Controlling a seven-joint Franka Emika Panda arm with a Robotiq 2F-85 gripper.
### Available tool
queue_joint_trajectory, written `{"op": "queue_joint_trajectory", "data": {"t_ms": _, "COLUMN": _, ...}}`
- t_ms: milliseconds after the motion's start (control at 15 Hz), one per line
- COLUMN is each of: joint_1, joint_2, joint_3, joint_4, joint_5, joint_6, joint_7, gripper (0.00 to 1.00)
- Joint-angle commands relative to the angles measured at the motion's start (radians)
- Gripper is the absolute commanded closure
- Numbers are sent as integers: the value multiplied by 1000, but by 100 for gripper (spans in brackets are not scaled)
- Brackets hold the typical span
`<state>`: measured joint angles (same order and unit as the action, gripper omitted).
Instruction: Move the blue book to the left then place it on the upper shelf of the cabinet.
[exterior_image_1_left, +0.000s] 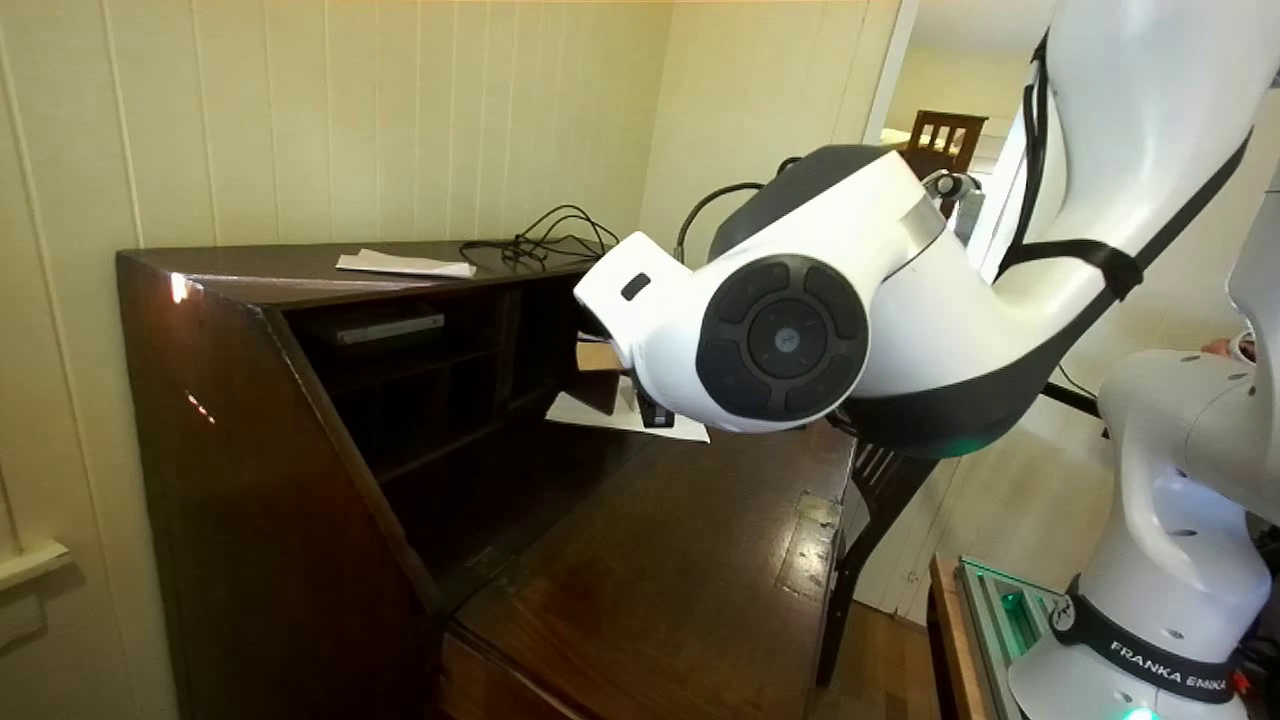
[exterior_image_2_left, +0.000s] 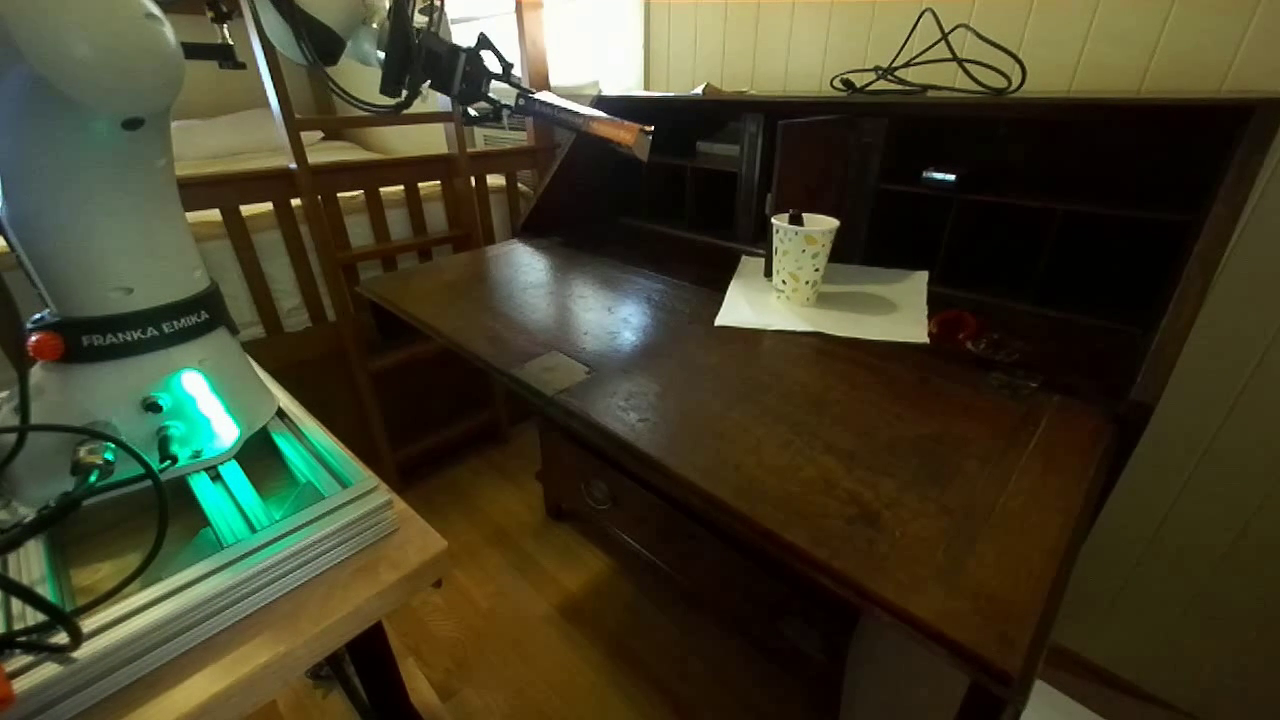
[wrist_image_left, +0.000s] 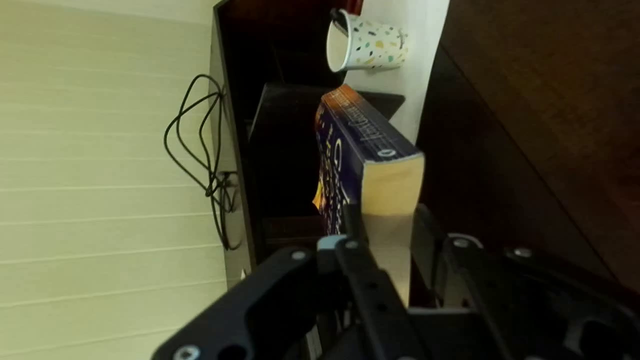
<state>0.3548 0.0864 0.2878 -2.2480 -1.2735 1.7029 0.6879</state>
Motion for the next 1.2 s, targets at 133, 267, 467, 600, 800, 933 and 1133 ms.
{"op": "queue_joint_trajectory", "data": {"t_ms": 133, "joint_1": -23, "joint_2": 69, "joint_3": -8, "joint_4": 0, "joint_5": -256, "joint_6": -20, "joint_7": 17, "gripper": 93}}
{"op": "queue_joint_trajectory", "data": {"t_ms": 267, "joint_1": -31, "joint_2": 93, "joint_3": -12, "joint_4": 6, "joint_5": -311, "joint_6": -9, "joint_7": 35, "gripper": 93}}
{"op": "queue_joint_trajectory", "data": {"t_ms": 467, "joint_1": -42, "joint_2": 131, "joint_3": -15, "joint_4": 20, "joint_5": -384, "joint_6": -1, "joint_7": 70, "gripper": 93}}
{"op": "queue_joint_trajectory", "data": {"t_ms": 600, "joint_1": -44, "joint_2": 164, "joint_3": -13, "joint_4": 35, "joint_5": -426, "joint_6": -2, "joint_7": 103, "gripper": 93}}
{"op": "queue_joint_trajectory", "data": {"t_ms": 800, "joint_1": -54, "joint_2": 196, "joint_3": -11, "joint_4": 51, "joint_5": -473, "joint_6": 44, "joint_7": 168, "gripper": 93}}
{"op": "queue_joint_trajectory", "data": {"t_ms": 933, "joint_1": -65, "joint_2": 197, "joint_3": -11, "joint_4": 49, "joint_5": -505, "joint_6": 99, "joint_7": 221, "gripper": 93}}
{"op": "queue_joint_trajectory", "data": {"t_ms": 1133, "joint_1": -97, "joint_2": 148, "joint_3": -16, "joint_4": 10, "joint_5": -585, "joint_6": 242, "joint_7": 271, "gripper": 93}}
